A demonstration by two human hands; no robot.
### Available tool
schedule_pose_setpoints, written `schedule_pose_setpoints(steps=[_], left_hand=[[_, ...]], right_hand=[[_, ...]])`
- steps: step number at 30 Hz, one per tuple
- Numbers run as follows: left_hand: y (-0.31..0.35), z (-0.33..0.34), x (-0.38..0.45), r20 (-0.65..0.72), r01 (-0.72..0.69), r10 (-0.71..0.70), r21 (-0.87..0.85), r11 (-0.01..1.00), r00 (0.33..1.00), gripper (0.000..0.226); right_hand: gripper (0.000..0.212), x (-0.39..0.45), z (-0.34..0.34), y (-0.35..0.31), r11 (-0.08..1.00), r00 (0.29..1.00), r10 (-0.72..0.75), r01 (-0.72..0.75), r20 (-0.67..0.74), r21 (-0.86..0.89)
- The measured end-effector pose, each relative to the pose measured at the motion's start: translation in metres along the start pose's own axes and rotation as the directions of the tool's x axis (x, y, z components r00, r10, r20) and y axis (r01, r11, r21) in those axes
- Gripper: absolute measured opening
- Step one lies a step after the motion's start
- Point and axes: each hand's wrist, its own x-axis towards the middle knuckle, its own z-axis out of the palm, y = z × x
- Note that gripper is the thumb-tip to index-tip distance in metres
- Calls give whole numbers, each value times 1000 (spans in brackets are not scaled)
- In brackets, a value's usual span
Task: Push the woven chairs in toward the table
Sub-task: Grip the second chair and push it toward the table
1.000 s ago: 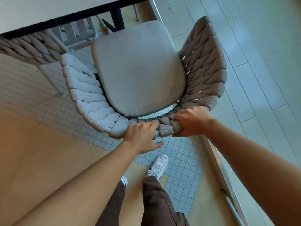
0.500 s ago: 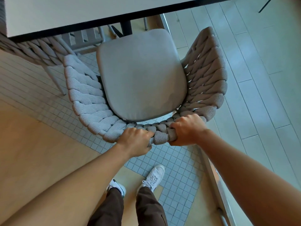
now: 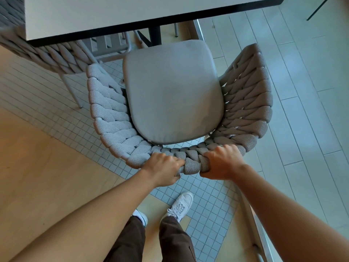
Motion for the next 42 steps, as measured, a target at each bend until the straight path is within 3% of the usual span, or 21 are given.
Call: schedule_pose_setpoints(steps=[6,10,12,17,20,23,33,42], left_hand=[[4,-2,-3,-2,47,-48,-48,998,999,49],[2,-20,-15,68,115,-106,-145,983,992,76],[0,-34,-27,55,136,-129,-180,974,990,75],[-17,-73,-57,-9,231,-241,-256,939,970,74],[-34,-88,-82,-64,280,-315,-315,907,947,74],[-57,-96,-113,-105,336,-396,-358,871,912,75],[-171,-99,-250,-120,472,-556,-402,785,822,81],[-293,-100,-353,-133,533,-621,-396,748,772,81]], right_hand=[[66,-5,-6,2,998,997,-32,27,73,57],[111,-6,-37,0,972,925,-34,-57,378,226],[111,-8,-55,-6,944,914,-16,-120,406,308],[119,-13,-103,-24,923,917,-81,-79,390,377],[103,-11,-130,-42,947,948,-73,-31,309,320],[101,-4,-159,-71,961,971,-74,8,229,276],[86,38,-252,-229,971,988,-156,152,6,184],[89,107,-302,-349,966,973,-223,228,-55,123]])
